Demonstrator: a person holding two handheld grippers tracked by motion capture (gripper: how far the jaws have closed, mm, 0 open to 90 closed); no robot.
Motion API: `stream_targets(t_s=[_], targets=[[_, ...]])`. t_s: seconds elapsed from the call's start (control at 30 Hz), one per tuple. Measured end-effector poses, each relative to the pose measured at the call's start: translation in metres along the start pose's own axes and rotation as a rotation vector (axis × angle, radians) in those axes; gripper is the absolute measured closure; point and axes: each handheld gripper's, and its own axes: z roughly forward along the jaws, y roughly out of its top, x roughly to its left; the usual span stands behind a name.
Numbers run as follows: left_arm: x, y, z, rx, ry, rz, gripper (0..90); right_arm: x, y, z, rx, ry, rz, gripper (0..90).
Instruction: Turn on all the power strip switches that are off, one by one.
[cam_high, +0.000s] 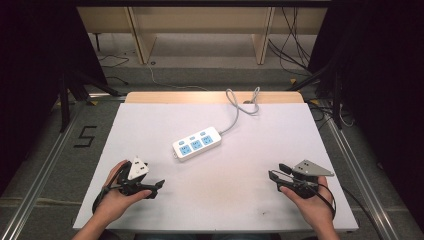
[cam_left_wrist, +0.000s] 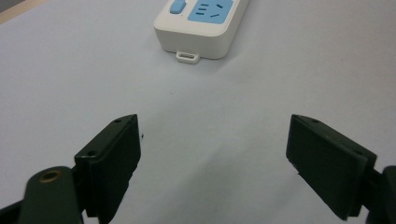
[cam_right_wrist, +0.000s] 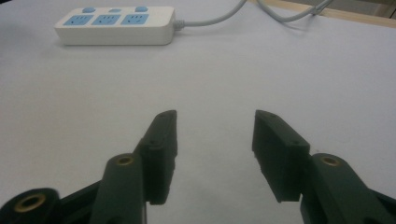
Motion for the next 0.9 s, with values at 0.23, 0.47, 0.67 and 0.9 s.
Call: stream_targets(t_s=[0.23,0.47,0.67,0.9], targets=[[-0.003,0.0,0.001,-0.004,0.0,-0.001,18.1,0.007,0.004,0.001,0.032,-0.013,-0.064,64.8],[-0.002,-0.001,0.002,0.004,-0.002,0.002,18.1,0.02,0.016,0.003,0.04,0.009,-0.129,81.0],[-0.002,-0.002,0.004,0.007,0.0,-0.007,18.4,0.024,0.026,0.009,0.062,0.004,-0.148,90.0],[-0.004,-0.001,0.006,0.012,0.001,0.003,18.4,0.026,0.037,0.017,0.074,0.006,-0.146,90.0]])
